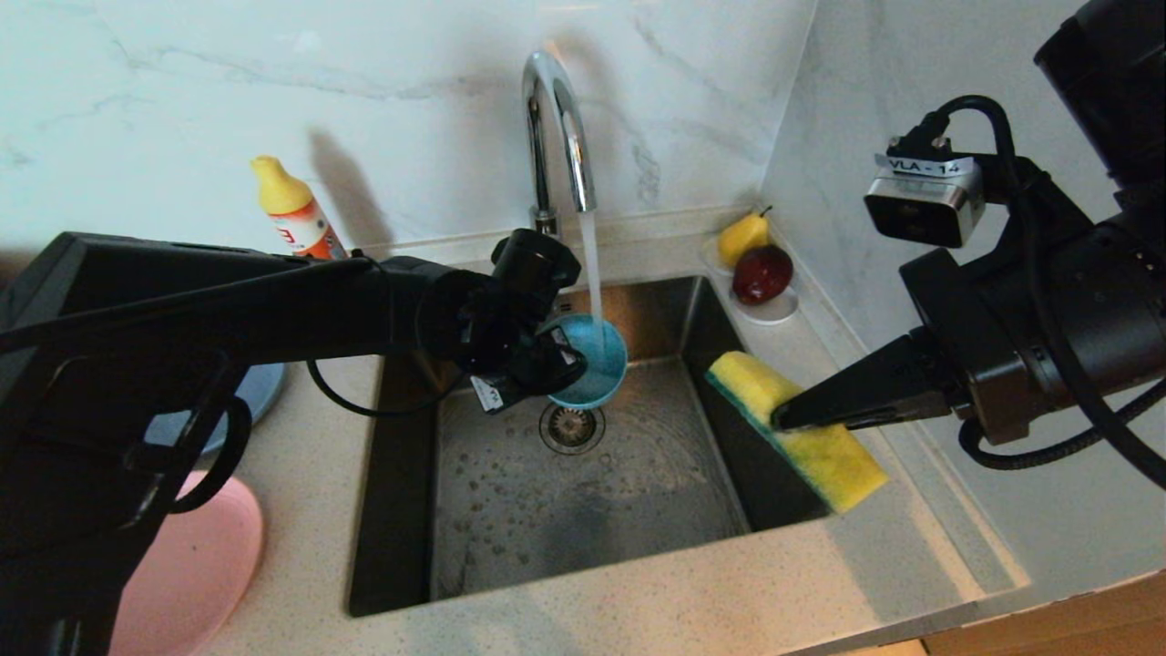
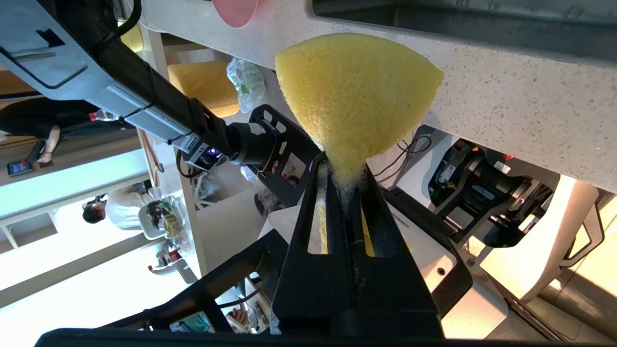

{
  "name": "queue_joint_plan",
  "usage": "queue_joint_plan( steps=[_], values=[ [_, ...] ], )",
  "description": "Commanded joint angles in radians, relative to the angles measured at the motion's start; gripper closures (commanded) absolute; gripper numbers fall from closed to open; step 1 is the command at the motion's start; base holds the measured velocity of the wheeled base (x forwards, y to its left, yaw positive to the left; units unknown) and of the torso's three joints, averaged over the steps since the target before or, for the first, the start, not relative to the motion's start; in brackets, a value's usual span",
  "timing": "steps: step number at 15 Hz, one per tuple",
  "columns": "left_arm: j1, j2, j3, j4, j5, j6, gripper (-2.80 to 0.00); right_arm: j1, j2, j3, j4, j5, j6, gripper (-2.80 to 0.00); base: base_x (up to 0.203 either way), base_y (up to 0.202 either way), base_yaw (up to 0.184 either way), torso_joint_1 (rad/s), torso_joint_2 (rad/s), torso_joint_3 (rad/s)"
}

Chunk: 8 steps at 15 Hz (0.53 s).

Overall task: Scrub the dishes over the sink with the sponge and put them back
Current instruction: Rinse the bowl

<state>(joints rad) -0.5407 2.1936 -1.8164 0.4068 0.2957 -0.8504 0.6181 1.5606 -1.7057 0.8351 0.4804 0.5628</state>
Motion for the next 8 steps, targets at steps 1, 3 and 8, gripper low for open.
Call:
queue_joint_plan(
  steps=[1,3,8],
  values=[
    [0.012,0.006,0.0,0.001,0.002,-0.009,0.0,0.0,0.006,0.001,0.006,0.003,0.003,0.0,0.0,0.0,0.0,0.0,0.0,0.0],
    [0.021,0.013,-0.007,0.001,0.002,-0.011,0.0,0.0,0.005,0.01,0.004,0.003,0.003,0.0,0.0,0.0,0.0,0.0,0.0,0.0],
    [0.025,0.035,-0.052,0.052,-0.004,-0.038,0.0,0.0,0.007,0.012,0.004,0.003,0.003,0.0,0.0,0.0,0.0,0.0,0.0,0.0]
  ],
)
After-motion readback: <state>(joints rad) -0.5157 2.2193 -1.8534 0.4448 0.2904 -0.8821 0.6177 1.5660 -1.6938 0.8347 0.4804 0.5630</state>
